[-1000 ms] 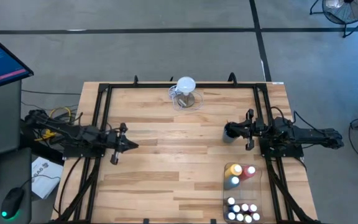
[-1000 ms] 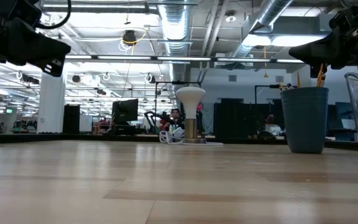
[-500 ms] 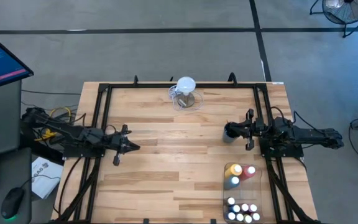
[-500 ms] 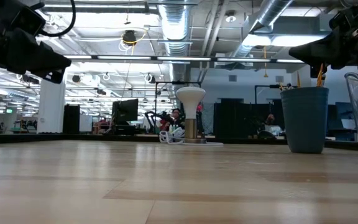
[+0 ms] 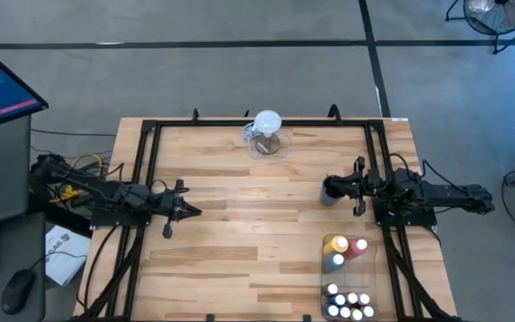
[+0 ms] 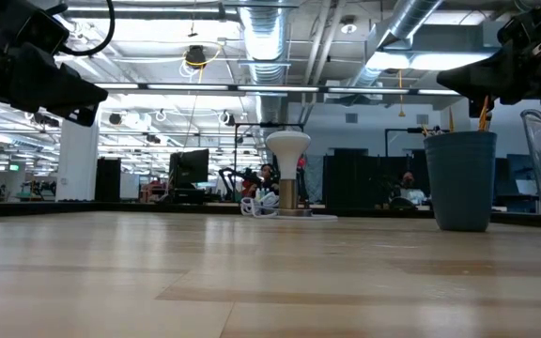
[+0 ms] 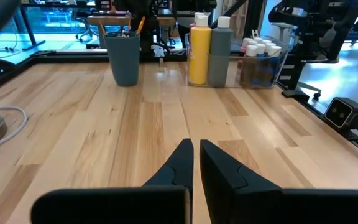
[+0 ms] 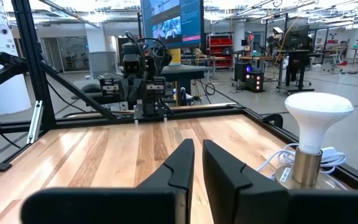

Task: Pick & Place Paint Supplies
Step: Return to Home Position

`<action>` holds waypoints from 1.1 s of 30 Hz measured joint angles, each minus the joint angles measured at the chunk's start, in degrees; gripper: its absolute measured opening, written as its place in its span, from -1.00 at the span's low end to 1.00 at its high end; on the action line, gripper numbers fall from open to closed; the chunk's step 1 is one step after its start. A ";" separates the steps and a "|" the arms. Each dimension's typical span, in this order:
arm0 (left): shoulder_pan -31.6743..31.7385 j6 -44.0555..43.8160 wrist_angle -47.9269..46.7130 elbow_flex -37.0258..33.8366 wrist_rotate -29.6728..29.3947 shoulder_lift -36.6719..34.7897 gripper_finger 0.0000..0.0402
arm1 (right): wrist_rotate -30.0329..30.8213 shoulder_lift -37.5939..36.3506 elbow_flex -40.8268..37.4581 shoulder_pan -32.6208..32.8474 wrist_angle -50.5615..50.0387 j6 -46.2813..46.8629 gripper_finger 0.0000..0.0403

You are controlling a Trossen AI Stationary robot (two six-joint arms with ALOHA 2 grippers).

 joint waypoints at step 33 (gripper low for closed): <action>-0.01 0.00 0.89 -0.01 0.00 -0.02 -0.96 | -0.01 0.02 0.00 0.00 0.01 -0.02 -0.87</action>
